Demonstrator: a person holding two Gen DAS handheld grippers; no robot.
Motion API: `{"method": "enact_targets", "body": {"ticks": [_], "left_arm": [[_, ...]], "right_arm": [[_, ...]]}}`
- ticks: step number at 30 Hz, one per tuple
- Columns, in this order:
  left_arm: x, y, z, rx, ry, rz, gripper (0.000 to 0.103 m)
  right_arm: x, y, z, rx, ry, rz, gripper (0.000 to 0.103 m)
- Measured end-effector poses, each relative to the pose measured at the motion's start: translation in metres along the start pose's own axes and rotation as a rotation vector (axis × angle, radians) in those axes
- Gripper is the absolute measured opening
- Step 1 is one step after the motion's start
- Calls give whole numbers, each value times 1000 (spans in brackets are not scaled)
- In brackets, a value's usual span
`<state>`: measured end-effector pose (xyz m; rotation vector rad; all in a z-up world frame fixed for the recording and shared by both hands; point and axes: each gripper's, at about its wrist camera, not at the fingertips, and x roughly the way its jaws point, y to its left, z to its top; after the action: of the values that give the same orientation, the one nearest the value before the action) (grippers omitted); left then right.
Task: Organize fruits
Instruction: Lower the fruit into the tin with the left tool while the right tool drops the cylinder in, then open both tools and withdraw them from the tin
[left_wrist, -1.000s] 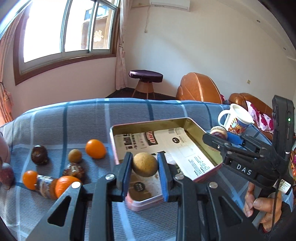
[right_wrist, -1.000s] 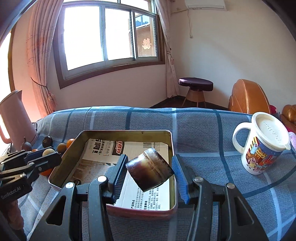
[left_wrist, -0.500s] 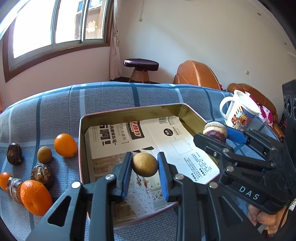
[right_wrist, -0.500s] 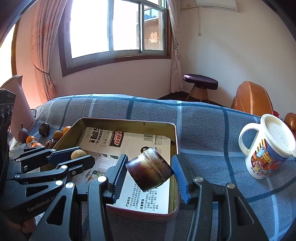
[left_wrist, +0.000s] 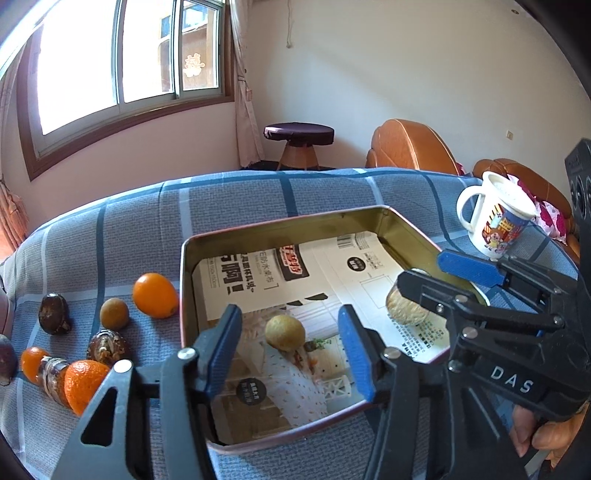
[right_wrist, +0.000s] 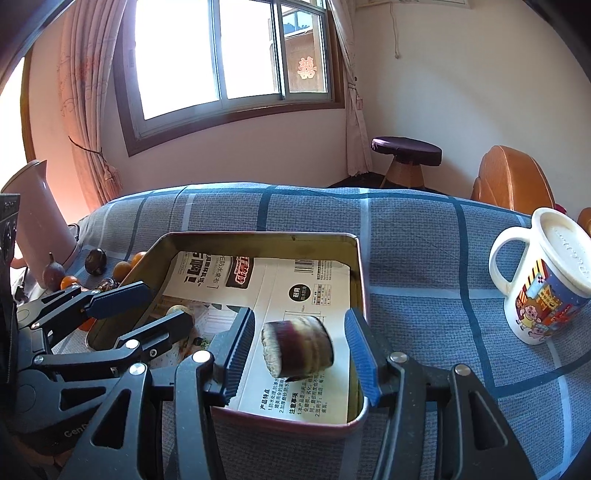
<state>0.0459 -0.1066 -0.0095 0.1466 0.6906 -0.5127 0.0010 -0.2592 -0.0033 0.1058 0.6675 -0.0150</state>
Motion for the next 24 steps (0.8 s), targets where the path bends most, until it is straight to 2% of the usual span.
{"method": "enact_targets", "body": {"ticks": [2, 4, 7, 8, 9, 11, 17, 24], "left_arm": [[-4, 4, 0, -17, -20, 26, 75], [-9, 4, 0, -21, -44, 41, 79], [-17, 4, 1, -25, -70, 65, 95], [-20, 5, 1, -31, -83, 73, 101], [-23, 5, 2, -34, -97, 74, 103], [-29, 4, 2, -26, -117, 77, 103], [-39, -3, -2, 36, -164, 174, 103], [-45, 17, -6, -28, -176, 271, 103]], "right_arm": [[-1, -3, 1, 23, -2, 23, 54], [-2, -6, 2, 49, -9, 45, 55], [-8, -14, 4, 91, -40, 70, 56], [-10, -17, 5, 110, -58, 85, 62], [-14, -19, 5, 132, -81, 99, 74], [-23, -23, 5, 160, -137, 101, 81], [-34, -21, 5, 145, -224, -31, 81], [-37, -14, 0, 101, -279, -108, 81]]}}
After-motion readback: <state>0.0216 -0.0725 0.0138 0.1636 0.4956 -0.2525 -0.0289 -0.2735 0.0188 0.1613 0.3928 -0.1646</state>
